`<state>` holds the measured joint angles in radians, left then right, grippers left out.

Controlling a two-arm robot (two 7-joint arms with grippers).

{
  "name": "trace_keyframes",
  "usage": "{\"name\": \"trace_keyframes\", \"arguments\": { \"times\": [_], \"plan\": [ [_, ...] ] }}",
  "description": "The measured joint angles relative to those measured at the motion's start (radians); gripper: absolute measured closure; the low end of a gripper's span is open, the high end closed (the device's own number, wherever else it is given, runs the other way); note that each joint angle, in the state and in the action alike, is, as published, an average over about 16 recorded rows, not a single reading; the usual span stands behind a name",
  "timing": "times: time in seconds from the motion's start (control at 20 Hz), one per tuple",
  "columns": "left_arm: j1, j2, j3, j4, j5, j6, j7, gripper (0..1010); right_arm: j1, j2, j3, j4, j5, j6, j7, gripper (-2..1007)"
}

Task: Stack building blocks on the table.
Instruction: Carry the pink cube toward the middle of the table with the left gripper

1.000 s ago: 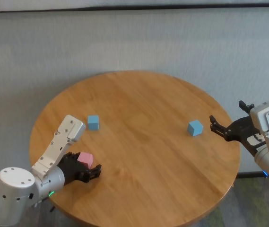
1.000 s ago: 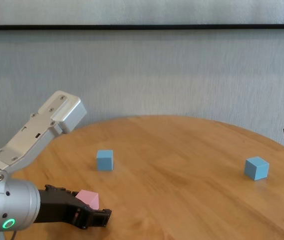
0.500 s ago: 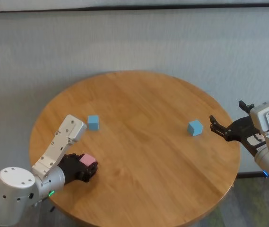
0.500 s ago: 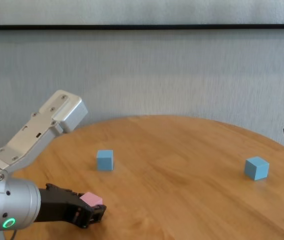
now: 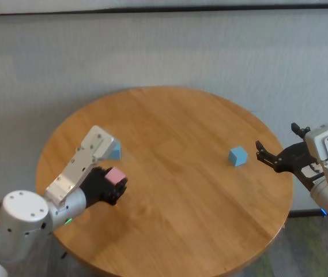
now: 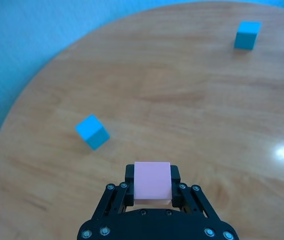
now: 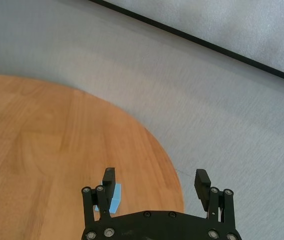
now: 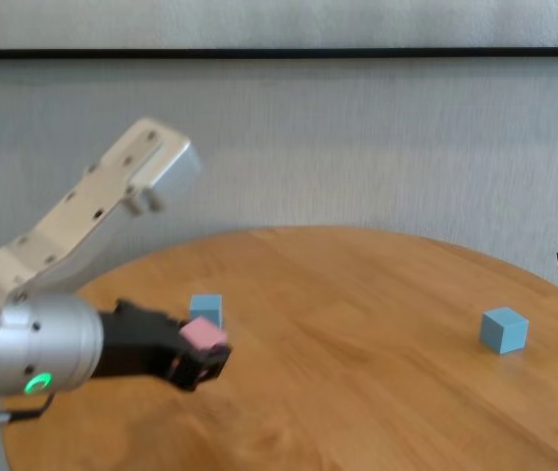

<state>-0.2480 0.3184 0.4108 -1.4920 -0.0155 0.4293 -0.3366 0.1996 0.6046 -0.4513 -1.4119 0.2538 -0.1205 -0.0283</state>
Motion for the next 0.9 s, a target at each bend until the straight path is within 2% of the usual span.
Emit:
{"name": "trace_keyframes", "arguments": {
  "times": [0.4, 0.9],
  "plan": [
    [-0.057, -0.023, 0.039, -0.002, 0.03, -0.033, -0.046, 610, 0.0, 0.0, 0.0, 0.0, 0.0, 0.0, 0.0, 0],
    [-0.136, -0.063, 0.094, 0.045, 0.064, -0.038, -0.088, 610, 0.0, 0.0, 0.0, 0.0, 0.0, 0.0, 0.0, 0]
  ]
}}
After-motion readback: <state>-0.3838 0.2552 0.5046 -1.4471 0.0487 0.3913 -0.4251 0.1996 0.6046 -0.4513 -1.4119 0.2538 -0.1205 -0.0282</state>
